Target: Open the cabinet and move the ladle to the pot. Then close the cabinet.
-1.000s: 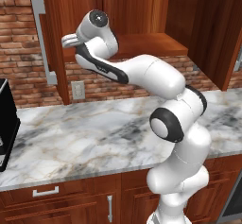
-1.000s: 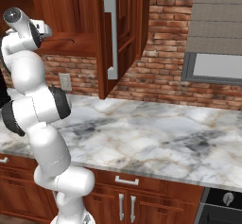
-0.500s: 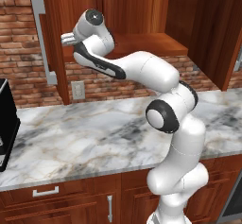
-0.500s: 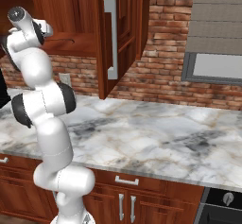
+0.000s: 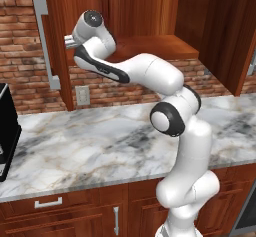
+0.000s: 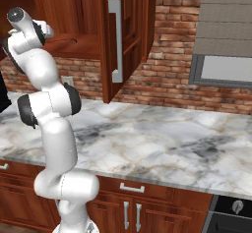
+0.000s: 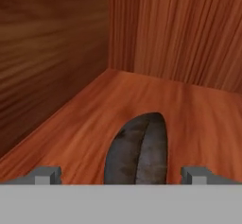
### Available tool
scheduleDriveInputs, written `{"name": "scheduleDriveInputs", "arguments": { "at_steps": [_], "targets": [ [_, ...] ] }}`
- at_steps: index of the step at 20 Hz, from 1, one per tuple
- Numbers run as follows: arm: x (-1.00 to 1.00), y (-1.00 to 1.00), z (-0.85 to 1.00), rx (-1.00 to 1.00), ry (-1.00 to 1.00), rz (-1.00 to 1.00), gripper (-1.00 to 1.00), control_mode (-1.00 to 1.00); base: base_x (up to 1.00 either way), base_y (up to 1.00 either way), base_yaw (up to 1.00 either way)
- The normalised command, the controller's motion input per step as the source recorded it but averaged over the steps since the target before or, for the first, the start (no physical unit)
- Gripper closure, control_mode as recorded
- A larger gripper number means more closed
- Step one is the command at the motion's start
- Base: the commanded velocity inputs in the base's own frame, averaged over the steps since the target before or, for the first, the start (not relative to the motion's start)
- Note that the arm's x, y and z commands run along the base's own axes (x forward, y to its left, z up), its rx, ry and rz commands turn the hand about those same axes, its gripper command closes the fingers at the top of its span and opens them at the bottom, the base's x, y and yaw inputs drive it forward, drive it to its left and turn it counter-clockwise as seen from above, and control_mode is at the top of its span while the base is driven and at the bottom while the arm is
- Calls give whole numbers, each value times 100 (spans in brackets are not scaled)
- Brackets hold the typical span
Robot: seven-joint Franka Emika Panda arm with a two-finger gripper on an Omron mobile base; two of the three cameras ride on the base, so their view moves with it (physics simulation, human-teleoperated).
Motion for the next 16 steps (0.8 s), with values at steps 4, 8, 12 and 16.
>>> {"name": "scheduleDriveInputs", "arguments": {
  "at_steps": [4, 8, 12, 16],
  "targets": [
    [18, 0, -11, 0, 8, 0, 100, -100, 0, 0, 0],
    [4, -3, -6, 0, 1, 0, 100, -100, 0, 0, 0],
    [0, 0, -5, 0, 0, 0, 100, -100, 0, 0, 0],
    [-9, -1, -3, 0, 0, 4, 100, -100, 0, 0, 0]
  ]
}}
